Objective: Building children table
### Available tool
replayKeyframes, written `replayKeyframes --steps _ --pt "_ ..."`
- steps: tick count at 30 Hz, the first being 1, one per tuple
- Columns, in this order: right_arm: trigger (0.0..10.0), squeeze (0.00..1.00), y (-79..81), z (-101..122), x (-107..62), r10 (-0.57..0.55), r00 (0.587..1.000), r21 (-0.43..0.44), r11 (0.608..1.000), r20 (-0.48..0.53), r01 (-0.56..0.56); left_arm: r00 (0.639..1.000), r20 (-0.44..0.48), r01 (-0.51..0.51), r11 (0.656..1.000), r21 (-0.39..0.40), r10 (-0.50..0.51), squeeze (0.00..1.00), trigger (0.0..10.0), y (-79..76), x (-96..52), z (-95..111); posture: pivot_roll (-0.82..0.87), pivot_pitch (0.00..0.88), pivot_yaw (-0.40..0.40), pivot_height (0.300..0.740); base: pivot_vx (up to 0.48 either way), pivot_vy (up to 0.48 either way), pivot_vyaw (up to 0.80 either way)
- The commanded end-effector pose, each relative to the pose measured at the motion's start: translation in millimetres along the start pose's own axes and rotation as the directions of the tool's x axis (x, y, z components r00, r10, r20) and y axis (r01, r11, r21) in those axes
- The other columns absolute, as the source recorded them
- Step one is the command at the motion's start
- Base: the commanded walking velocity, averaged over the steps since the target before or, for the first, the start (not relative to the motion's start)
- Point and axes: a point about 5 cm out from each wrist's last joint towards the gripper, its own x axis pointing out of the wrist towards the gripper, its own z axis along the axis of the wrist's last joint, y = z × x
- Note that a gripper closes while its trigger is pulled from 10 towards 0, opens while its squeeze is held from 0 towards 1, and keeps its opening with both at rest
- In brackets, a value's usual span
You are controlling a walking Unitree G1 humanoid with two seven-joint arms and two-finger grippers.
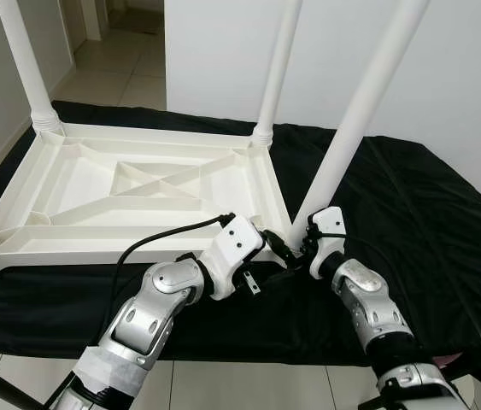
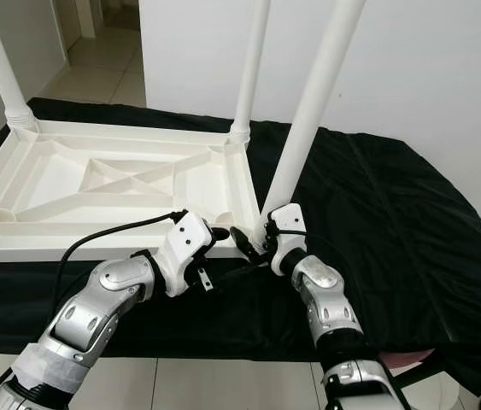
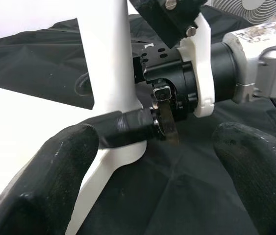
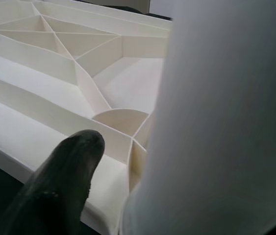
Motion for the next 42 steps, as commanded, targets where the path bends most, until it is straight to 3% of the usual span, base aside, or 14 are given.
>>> replayKeyframes --steps 1,18,19,20,21,34,42 --pt "0.0 0.0 -0.7 -7.3 1.0 0.039 0.999 0.005 0.999 -0.029 -0.039 0.999 -0.008 -0.033 0.999 0.004 0.033 0.0 10.0 1.5 0.7 0.1 0.02 0.0 -0.096 0.74 0.0 0.0 0.0" --pt "0.0 0.0 -3.7 -20.6 -7.9 0.073 0.996 0.044 0.997 -0.052 -0.07 0.999 -0.005 -0.034 0.999 -0.005 0.033 0.0 10.0 0.3 1.0 0.4 0.0 0.0 -0.092 0.74 0.0 0.0 0.0" --pt "1.3 0.0 -4.7 -21.6 -9.2 0.055 0.997 0.049 0.997 -0.047 -0.053 0.999 -0.006 -0.032 0.999 -0.006 0.032 0.0 10.0 -0.1 1.1 0.1 0.0 0.0 -0.091 0.74 0.0 0.0 0.0" --pt "1.3 0.0 -4.7 -21.6 -9.2 0.055 0.997 0.049 0.997 -0.047 -0.053 0.999 -0.006 -0.032 0.999 -0.006 0.032 0.0 10.0 -0.1 1.1 0.1 0.0 0.0 -0.091 0.74 0.0 0.0 0.0" --pt "10.0 0.0 -5.4 -22.6 -10.8 0.033 0.998 0.057 0.998 -0.045 -0.031 1.0 -0.007 -0.03 1.0 -0.007 0.03 0.0 10.0 -0.6 1.0 -0.1 0.0 0.0 -0.092 0.74 0.0 0.0 0.0" --pt "10.0 0.0 -3.2 -24.9 -15.1 -0.166 0.985 0.083 0.982 -0.051 0.169 1.0 -0.01 -0.026 1.0 -0.012 0.026 0.0 10.0 -1.7 0.7 -1.3 -0.01 0.0 -0.093 0.74 0.0 0.0 0.0" --pt "10.0 0.0 4.8 -14.7 -13.3 -0.346 0.938 0.133 0.929 -0.026 0.346 0.999 -0.016 -0.04 0.999 -0.011 0.04 0.0 10.0 0.3 -0.2 -3.5 0.0 0.0 -0.097 0.74 0.0 0.0 0.0"
